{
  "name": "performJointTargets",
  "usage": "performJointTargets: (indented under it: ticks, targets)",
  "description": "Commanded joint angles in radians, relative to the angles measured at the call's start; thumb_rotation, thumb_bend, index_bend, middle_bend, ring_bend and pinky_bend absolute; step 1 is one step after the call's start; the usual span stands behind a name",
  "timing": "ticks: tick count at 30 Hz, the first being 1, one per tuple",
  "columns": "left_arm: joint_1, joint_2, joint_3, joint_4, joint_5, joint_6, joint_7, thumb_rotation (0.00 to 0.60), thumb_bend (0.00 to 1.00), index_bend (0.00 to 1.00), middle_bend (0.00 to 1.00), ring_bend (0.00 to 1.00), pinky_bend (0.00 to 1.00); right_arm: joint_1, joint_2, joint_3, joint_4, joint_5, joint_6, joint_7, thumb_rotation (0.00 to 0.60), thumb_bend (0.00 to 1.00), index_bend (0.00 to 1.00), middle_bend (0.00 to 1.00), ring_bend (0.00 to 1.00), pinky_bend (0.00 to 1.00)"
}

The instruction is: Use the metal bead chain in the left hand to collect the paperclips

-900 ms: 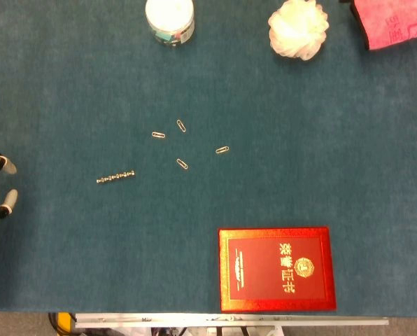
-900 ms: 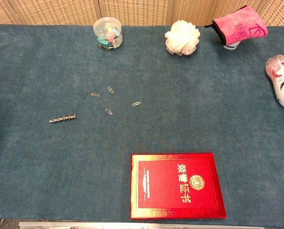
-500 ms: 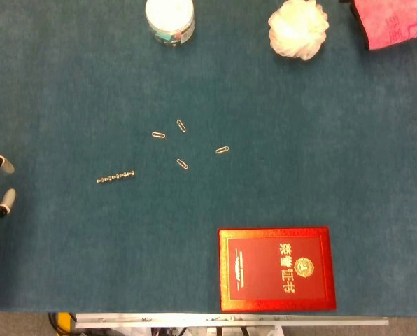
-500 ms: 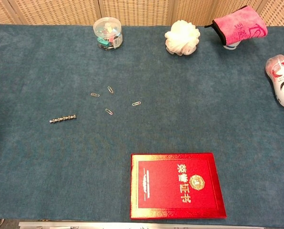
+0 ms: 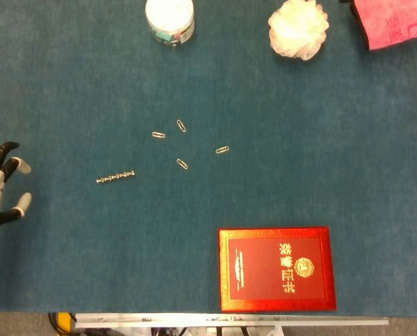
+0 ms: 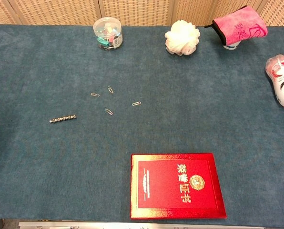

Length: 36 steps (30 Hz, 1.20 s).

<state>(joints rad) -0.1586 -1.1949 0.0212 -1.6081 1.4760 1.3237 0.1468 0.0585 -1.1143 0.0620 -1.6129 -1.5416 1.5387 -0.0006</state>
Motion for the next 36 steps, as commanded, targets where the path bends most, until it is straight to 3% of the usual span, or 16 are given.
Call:
performJointTargets:
  ticks: [1,9,17,36]
  targets:
    - [-0.011,-0.017,-0.002,0.009,0.006,-0.011,-0.014,0.600,0.23,0.35,0.15,0.17,0.33,-0.003,0.008,0.009,0.002,0.013,0.006,0.016,0.600,0.00,0.27,0.32,0.23,0.46]
    - [-0.054,-0.061,-0.007,0.010,-0.012,-0.082,0.032,0.600,0.12,0.24,0.05,0.05,0.22,-0.017,0.021,0.015,-0.003,0.014,0.029,0.042,0.600,0.00,0.27,0.32,0.23,0.46]
    - [-0.106,-0.118,-0.029,0.007,-0.082,-0.169,0.119,0.600,0.10,0.14,0.00,0.00,0.16,-0.022,0.027,0.018,-0.004,0.016,0.034,0.051,0.600,0.00,0.27,0.32,0.23,0.46]
    - [-0.232,-0.253,-0.093,0.073,-0.275,-0.306,0.290,0.600,0.10,0.12,0.00,0.00,0.15,-0.022,0.035,0.021,-0.004,0.018,0.028,0.070,0.600,0.00,0.27,0.32,0.23,0.46]
